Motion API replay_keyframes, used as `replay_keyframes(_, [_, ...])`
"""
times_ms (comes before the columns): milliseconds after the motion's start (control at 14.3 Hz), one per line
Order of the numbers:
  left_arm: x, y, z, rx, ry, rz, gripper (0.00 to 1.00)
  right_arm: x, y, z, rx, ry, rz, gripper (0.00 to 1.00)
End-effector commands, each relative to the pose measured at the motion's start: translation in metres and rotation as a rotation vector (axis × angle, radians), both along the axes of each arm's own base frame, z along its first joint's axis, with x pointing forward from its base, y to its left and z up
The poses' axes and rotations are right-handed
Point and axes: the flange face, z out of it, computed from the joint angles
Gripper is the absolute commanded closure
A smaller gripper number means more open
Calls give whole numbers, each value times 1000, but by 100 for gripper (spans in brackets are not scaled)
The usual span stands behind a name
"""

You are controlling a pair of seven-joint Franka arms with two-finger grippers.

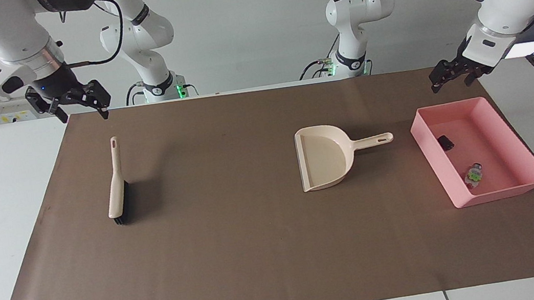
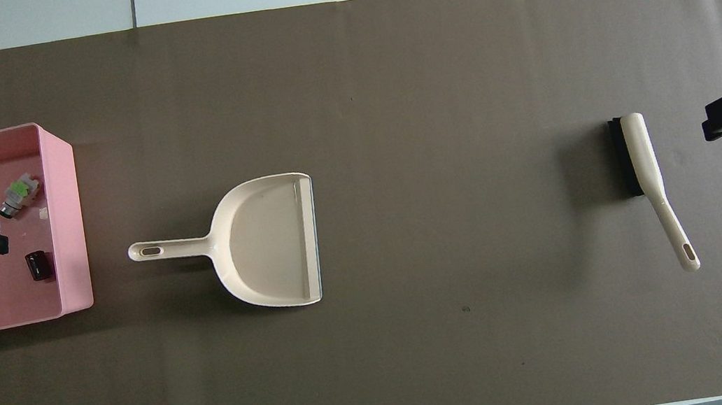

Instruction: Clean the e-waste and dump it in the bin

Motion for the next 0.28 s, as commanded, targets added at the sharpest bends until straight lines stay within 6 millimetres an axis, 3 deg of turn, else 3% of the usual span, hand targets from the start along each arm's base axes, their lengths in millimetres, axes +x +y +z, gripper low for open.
replay_keyframes(0, [-6, 3, 2, -6, -19, 16, 2, -6, -2, 0, 6, -7, 16, 0])
replay_keyframes(210, [-6, 1, 1, -3, -11, 10, 2, -6, -2, 0, 6, -7, 17, 0])
